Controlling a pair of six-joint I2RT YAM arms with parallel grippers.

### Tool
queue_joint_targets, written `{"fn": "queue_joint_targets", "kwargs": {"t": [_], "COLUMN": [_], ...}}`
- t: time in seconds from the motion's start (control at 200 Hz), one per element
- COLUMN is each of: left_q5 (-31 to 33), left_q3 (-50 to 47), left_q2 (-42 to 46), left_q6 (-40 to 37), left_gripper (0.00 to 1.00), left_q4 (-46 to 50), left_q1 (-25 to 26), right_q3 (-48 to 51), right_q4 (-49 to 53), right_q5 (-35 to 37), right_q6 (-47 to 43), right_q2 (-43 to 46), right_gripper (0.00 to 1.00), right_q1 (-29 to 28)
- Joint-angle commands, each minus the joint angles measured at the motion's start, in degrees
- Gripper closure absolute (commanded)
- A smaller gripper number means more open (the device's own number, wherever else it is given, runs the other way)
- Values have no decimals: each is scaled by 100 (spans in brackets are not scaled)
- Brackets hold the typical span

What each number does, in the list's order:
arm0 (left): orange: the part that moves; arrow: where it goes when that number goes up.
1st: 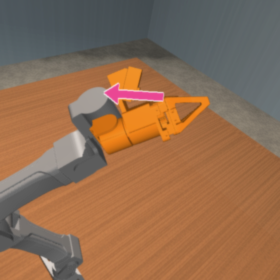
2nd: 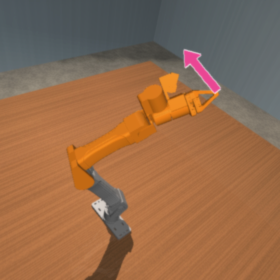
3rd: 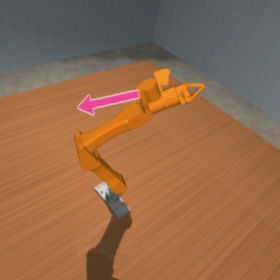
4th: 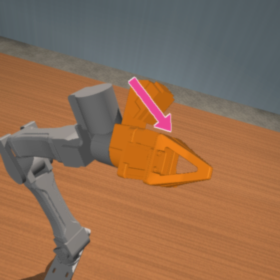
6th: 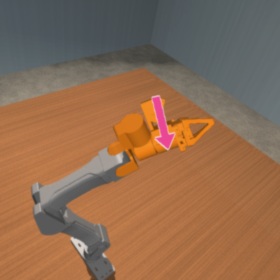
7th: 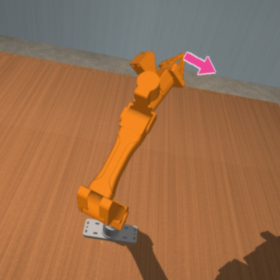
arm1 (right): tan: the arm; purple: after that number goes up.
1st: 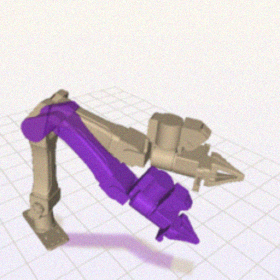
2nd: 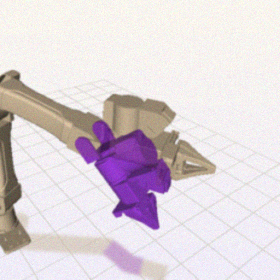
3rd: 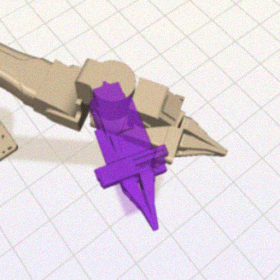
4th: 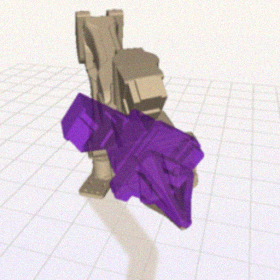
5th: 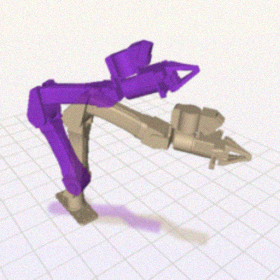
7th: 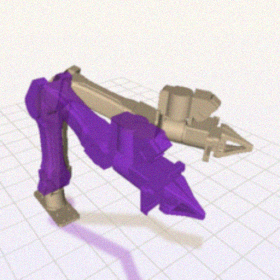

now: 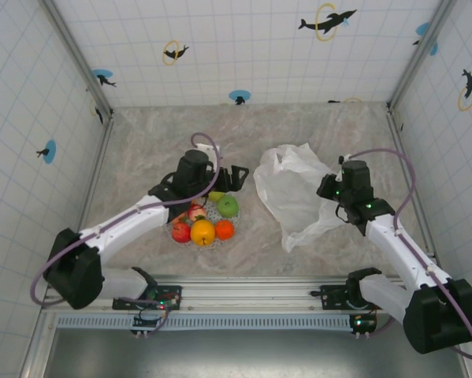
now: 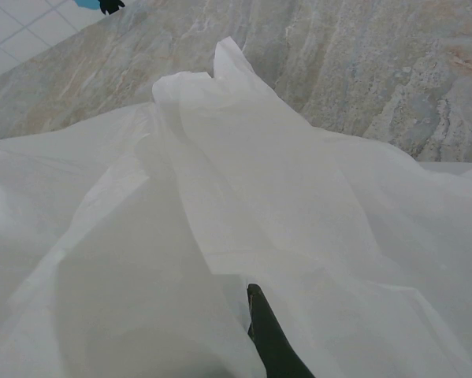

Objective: Place the fruits into the plastic bag

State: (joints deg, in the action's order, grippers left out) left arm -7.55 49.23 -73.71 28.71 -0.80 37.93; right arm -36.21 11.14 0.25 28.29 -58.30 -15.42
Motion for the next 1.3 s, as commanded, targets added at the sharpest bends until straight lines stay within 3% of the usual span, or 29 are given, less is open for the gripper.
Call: {"fn": "queue_joint_targets", "kwargs": {"t": [0.0,0.28,0.48,0.621,1.026,1.296], "left_q5": [464,1023,991,773,972,1054], "left_q3": [-117,-159,-467,-440,95,290], "left_q2": [492,1090,1252,985,-572,-1184], "left_q6": [-46,-140,-267,-579,-1478,-1634], "left_gripper": [3,4,4,4,3,4], "left_q4": [652,2498,3287,3233,2945,2766], "left_q1": [-172,-577,-1286,-1830,-1825,-1817], "right_q3": [21,-97,69,118,214,342], "right_q4": [-139,-349,-649,-784,-971,-1032], "right_q5": [-33,-208,-315,-378,-460,-506], "right_q6": [9,-83,-8,27,5,-15], "right_q2": [-45,-393,-549,-672,-669,-568], "right_gripper": [100,100,100,100,100,100], "right_q1": [-48,-61,-172,-236,-288,-278]}}
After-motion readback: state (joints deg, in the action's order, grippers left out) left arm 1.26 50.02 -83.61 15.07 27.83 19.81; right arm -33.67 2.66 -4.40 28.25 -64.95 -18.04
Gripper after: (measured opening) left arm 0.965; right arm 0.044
